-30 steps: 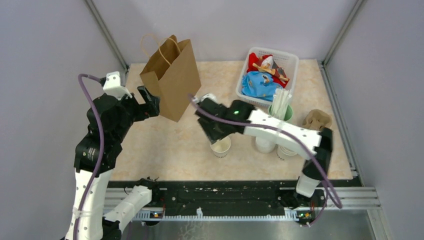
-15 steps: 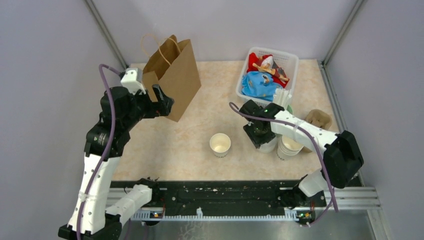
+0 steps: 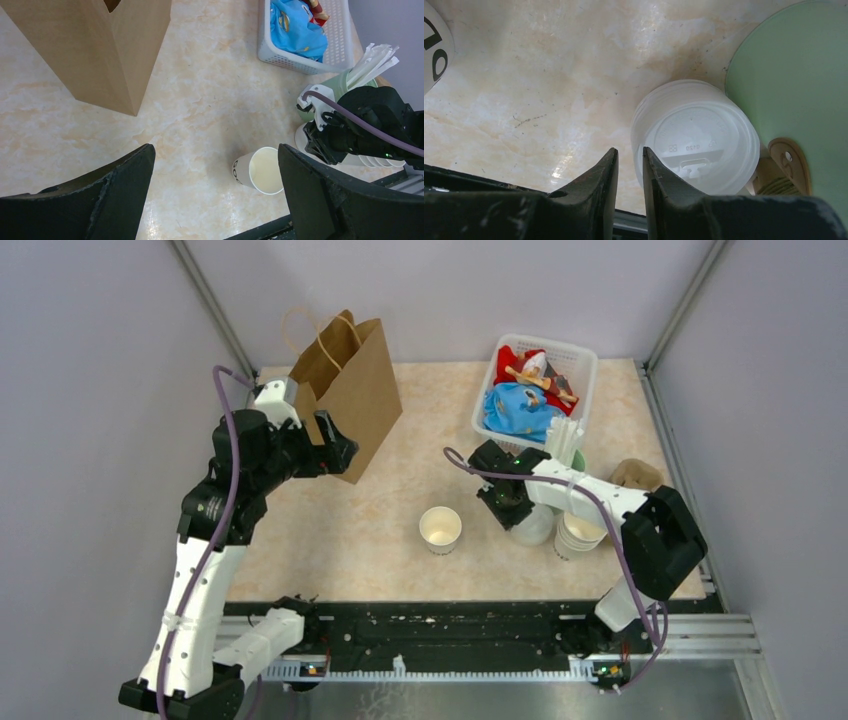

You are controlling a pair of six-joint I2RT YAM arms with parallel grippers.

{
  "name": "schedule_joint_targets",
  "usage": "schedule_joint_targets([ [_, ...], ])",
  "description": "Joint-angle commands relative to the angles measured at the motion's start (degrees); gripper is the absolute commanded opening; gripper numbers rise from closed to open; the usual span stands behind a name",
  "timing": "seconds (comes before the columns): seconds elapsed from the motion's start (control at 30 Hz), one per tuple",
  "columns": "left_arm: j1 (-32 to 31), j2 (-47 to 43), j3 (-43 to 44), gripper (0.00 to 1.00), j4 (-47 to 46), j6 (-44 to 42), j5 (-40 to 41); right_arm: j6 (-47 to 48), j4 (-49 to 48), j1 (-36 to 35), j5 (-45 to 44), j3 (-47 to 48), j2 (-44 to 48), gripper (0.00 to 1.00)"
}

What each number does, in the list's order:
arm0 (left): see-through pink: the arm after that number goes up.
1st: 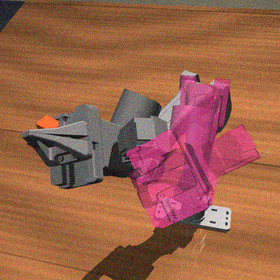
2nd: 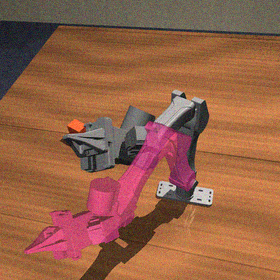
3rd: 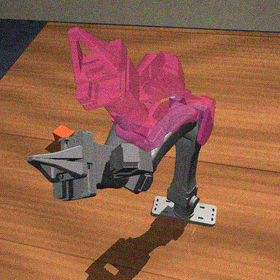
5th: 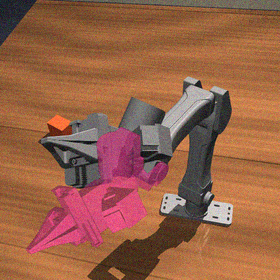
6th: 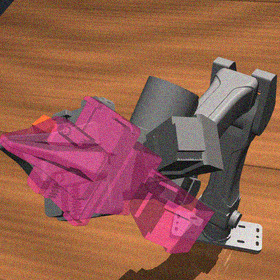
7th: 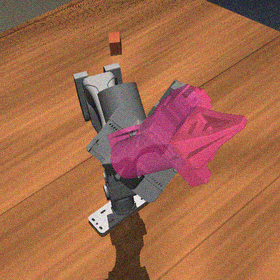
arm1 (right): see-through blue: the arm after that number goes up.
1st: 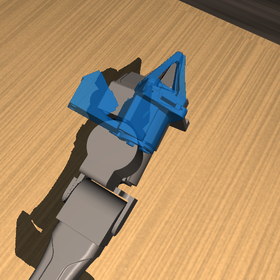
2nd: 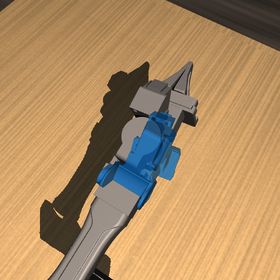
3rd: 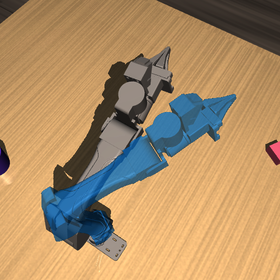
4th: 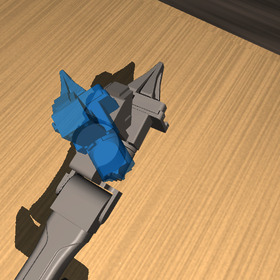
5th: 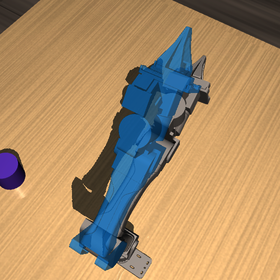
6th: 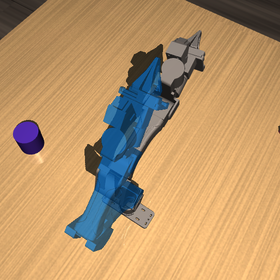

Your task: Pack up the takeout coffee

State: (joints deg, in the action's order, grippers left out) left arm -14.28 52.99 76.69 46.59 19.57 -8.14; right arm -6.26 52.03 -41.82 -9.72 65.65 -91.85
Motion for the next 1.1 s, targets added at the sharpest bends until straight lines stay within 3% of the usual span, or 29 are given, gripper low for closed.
schedule_joint_targets([
  [0.0, -0.1, -0.1, 0.5, 0.98, -2.4, 0.2, -0.8, 0.8, -2.3, 0.4, -1.2, 0.6, 0.0, 0.23],
  [0.2, -0.1, 0.3, 0.6, 0.98, -2.4, -0.1, -0.9, 0.7, -2.4, 0.3, -2.3, 0.1, -0.1, 0.16],
  [0.7, 0.0, 0.6, 0.3, 0.98, -2.7, -0.2, -1.7, 0.4, -2.4, 0.4, -1.9, -0.9, -0.7, 0.16],
  [1.07, -0.1, 0.9, 0.3, 0.98, -2.7, -0.5, -1.9, 0.3, -2.2, 0.4, -2.4, -0.5, -1.3, 0.0],
])
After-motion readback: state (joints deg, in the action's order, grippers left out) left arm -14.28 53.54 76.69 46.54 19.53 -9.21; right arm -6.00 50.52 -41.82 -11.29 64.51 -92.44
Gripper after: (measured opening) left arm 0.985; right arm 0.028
